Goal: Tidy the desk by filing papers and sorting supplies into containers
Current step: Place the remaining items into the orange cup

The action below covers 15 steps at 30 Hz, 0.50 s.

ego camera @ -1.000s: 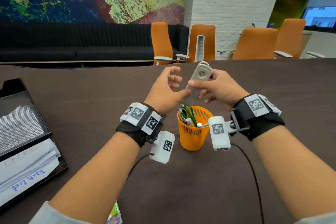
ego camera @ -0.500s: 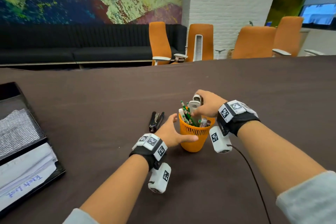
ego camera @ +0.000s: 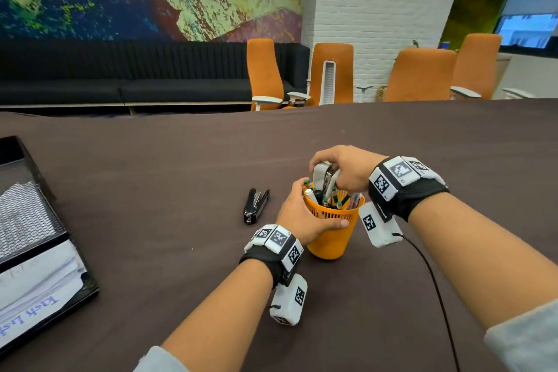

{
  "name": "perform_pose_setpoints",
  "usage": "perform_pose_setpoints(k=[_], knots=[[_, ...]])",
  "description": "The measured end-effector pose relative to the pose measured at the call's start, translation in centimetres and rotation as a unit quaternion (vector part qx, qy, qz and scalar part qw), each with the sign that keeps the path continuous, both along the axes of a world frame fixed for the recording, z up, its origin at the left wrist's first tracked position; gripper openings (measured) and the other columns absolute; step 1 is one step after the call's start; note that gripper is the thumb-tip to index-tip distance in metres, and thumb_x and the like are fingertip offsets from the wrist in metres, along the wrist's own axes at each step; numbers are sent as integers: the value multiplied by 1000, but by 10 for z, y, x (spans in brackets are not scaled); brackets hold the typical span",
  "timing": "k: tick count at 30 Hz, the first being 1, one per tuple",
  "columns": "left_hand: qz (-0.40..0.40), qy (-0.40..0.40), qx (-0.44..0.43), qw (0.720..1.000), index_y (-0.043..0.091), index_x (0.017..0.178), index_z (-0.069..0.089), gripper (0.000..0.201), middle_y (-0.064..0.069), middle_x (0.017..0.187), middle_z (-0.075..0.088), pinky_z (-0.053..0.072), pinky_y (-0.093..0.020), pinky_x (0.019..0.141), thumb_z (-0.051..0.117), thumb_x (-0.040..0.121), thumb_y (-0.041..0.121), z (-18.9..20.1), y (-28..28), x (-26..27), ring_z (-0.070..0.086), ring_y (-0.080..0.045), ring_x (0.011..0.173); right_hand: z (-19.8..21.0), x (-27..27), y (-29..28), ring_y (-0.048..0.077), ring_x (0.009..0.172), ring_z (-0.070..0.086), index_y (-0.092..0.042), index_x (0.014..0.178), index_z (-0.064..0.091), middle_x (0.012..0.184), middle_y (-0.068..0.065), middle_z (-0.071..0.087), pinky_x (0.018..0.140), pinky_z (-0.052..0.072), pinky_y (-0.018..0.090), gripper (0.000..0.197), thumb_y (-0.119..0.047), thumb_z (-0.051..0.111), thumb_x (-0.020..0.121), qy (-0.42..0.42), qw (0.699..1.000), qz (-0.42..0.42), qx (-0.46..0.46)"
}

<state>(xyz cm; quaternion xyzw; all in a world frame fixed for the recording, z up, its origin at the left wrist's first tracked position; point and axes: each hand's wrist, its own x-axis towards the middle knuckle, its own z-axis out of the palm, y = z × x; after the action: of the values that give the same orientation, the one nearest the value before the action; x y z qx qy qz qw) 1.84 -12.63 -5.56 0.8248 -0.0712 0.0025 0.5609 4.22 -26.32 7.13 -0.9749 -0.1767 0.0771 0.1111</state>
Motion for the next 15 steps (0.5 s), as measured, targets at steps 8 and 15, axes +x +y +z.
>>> perform_pose_setpoints(k=[8,15], knots=[[24,-16,27,999,41,101,44,83,11,113,62,54,-42,91,86,33,65,-8,-4,6,60,-13,107,-17,0,-10,22,105,64,-48,139,42,135,-4,59,77,60,36,73,0,57,87,-10,997,-41,-67],[19,-65,86,994,27,79,44,64,7,96,57,54,-43,79,91,43,49,3,-1,-4,58,-17,91,-16,-6,-18,21,110,63,-42,135,49,128,-4,64,84,59,39,72,7,52,83,51,998,-41,6]])
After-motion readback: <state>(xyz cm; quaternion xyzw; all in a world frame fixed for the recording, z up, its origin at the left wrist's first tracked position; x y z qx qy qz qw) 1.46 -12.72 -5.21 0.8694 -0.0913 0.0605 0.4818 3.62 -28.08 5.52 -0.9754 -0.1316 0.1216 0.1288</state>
